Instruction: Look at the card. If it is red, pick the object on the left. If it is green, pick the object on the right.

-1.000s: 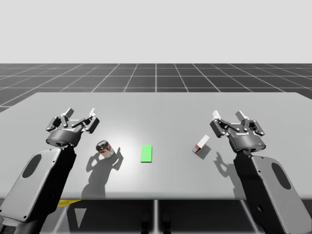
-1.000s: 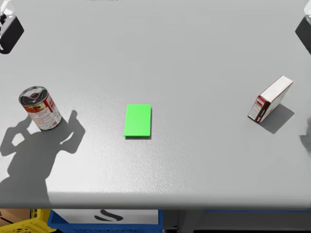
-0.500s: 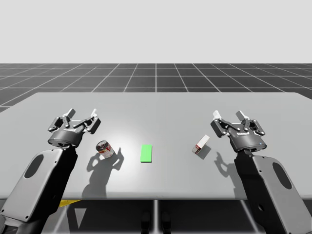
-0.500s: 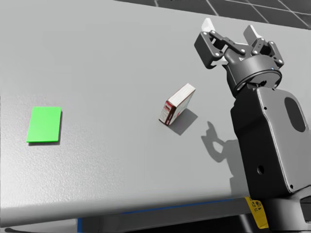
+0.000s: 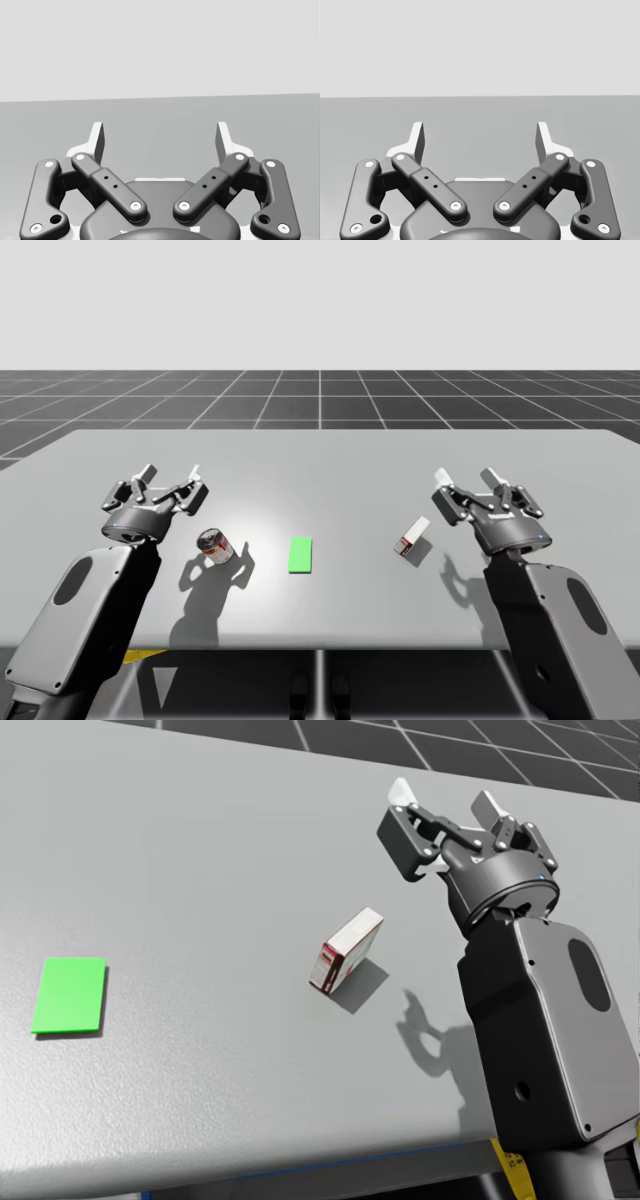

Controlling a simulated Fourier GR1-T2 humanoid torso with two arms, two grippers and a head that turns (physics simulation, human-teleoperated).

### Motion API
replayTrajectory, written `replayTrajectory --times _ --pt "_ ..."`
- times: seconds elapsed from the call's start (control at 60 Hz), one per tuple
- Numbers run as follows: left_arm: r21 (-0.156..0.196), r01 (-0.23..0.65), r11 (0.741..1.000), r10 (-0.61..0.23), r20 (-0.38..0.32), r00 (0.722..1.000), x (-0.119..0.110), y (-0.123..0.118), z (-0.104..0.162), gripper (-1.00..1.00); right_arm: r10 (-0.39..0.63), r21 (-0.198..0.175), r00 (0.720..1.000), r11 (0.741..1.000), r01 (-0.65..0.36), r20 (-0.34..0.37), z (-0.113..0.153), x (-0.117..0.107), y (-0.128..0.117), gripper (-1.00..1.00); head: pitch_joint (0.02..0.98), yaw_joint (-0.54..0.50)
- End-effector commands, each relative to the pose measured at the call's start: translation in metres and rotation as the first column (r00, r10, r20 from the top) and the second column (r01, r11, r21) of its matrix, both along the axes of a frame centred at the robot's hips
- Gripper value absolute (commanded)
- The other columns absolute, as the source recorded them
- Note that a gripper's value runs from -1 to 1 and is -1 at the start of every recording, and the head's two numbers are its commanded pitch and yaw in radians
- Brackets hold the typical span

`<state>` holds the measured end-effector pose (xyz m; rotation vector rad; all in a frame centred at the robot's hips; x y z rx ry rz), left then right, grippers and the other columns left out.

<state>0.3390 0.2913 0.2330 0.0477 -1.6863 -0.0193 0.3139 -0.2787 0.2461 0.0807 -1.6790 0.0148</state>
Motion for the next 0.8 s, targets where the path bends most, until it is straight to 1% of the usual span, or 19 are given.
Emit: replayTrajectory --times 0.017,0.15,0.167,0.25,0.283,0.35,0.417,0.467,0.483,0.517,0.55,0.65,0.683,0.75,0.8 --pt "0.001 0.001 1.0 -0.001 -0.007 1.0 0.001 0.0 -0.002 -1.0 0.058 0.015 0.998 0.998 -0.058 -0.02 0.001 -0.013 0.006 -1.0 0.852 -0.33" --pt "0.003 0.002 1.0 -0.002 -0.011 1.0 0.001 -0.001 -0.003 -1.0 0.14 -0.003 0.989 0.99 -0.14 -0.047 -0.002 -0.029 0.006 -1.0 0.851 -0.33" --pt "0.003 0.003 1.0 -0.003 -0.012 1.0 0.001 -0.001 -0.003 -1.0 0.159 -0.013 0.986 0.987 -0.16 -0.053 -0.004 -0.033 0.006 -1.0 0.85 -0.33" --pt "0.004 0.004 1.0 -0.004 -0.013 1.0 0.002 -0.001 -0.004 -1.0 0.195 -0.03 0.978 0.98 -0.197 -0.069 -0.008 -0.041 0.004 -1.0 0.849 -0.33" --pt "0.005 0.004 1.0 -0.004 -0.014 1.0 0.002 -0.001 -0.004 -1.0 0.217 -0.054 0.974 0.974 -0.221 -0.069 -0.01 -0.046 0.002 -1.0 0.848 -0.33" --pt "0.006 0.005 1.0 -0.005 -0.015 1.0 0.002 -0.001 -0.004 -1.0 0.245 -0.074 0.967 0.965 -0.25 -0.074 -0.013 -0.05 0.001 -1.0 0.848 -0.33" --pt "0.008 0.006 1.0 -0.006 -0.017 1.0 0.002 -0.002 -0.005 -1.0 0.294 -0.11 0.953 0.947 -0.301 -0.078 -0.02 -0.057 -0.002 -1.0 0.845 -0.34" --pt "0.009 0.006 1.0 -0.006 -0.017 1.0 0.003 -0.001 -0.005 -1.0 0.312 -0.131 0.946 0.938 -0.321 -0.083 -0.023 -0.059 -0.003 -1.0 0.843 -0.34" --pt "0.01 0.007 1.0 -0.007 -0.017 1.0 0.003 -0.002 -0.005 -1.0 0.324 -0.144 0.942 0.932 -0.333 -0.084 -0.026 -0.061 -0.003 -1.0 0.843 -0.34" --pt "0.011 0.007 1.0 -0.007 -0.017 1.0 0.003 -0.002 -0.005 -1.0 0.333 -0.154 0.939 0.927 -0.343 -0.087 -0.029 -0.063 -0.004 -1.0 0.842 -0.34" --pt "0.012 0.008 1.0 -0.008 -0.018 1.0 0.003 -0.002 -0.005 -1.0 0.356 -0.165 0.929 0.915 -0.368 -0.096 -0.034 -0.066 -0.006 -1.0 0.84 -0.34" --pt "0.015 0.009 1.0 -0.009 -0.02 1.0 0.004 -0.002 -0.006 -1.0 0.401 -0.18 0.91 0.892 -0.414 -0.105 -0.044 -0.071 -0.009 -1.0 0.838 -0.34" --pt "0.016 0.009 1.0 -0.009 -0.022 1.0 0.004 -0.003 -0.006 -1.0 0.433 -0.185 0.894 0.875 -0.447 -0.113 -0.051 -0.073 -0.011 -1.0 0.837 -0.34" --pt "0.019 0.01 1.0 -0.009 -0.023 1.0 0.004 -0.003 -0.007 -1.0 0.451 -0.199 0.884 0.861 -0.468 -0.126 -0.06 -0.075 -0.012 -1.0 0.835 -0.34" --pt "0.02 0.01 1.0 -0.01 -0.025 1.0 0.004 -0.003 -0.007 -1.0 0.465 -0.203 0.875 0.851 -0.484 -0.136 -0.069 -0.076 -0.013 -1.0 0.835 -0.34"
